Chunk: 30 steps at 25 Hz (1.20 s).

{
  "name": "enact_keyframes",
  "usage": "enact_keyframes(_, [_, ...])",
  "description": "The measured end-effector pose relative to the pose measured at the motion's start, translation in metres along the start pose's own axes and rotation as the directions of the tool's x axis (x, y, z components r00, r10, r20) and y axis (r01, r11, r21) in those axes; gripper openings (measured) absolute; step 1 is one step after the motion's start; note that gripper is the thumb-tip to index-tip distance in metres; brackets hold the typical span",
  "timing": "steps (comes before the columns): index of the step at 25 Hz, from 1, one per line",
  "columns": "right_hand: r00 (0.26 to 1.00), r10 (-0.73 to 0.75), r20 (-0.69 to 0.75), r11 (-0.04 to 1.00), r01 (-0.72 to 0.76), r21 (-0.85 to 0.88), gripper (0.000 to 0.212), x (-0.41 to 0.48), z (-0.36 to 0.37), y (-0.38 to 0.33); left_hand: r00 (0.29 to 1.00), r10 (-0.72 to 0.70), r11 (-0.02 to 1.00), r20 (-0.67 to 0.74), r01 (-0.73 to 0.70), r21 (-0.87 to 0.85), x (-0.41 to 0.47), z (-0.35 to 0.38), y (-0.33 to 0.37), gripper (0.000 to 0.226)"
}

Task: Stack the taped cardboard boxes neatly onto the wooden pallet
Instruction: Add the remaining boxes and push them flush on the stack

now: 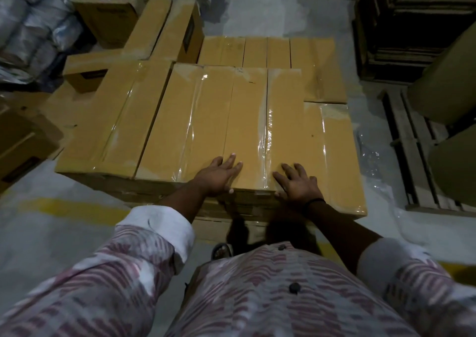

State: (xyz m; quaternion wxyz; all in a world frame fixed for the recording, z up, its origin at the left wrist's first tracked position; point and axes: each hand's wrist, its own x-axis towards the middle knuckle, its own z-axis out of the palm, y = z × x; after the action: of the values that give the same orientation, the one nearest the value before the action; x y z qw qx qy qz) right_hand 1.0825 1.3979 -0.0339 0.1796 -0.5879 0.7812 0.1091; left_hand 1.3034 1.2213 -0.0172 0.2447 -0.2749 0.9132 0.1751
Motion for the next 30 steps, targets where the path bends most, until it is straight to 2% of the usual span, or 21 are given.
enact_keyframes(10, [1.0,0.004,-0.02,1.0,-0.004,0.027,0.062,0.0,0.0,0.0,0.996,0.017,1.0,-0.085,-0.017,0.0,0.001,0.007,-0.003,0.087])
enact_keyframes(24, [1.0,-0.003,-0.025,0.997,0.005,0.083,0.061,0.001,-0.001,0.003,0.993,-0.018,0.999,-0.113,0.015,-0.031,0.001,0.007,0.005,0.086])
enact_keyframes(30, [0.998,-0.002,-0.07,0.995,0.008,0.095,0.058,-0.002,0.004,0.003,0.973,-0.131,0.961,-0.188,0.079,-0.263,-0.002,0.002,0.021,0.08])
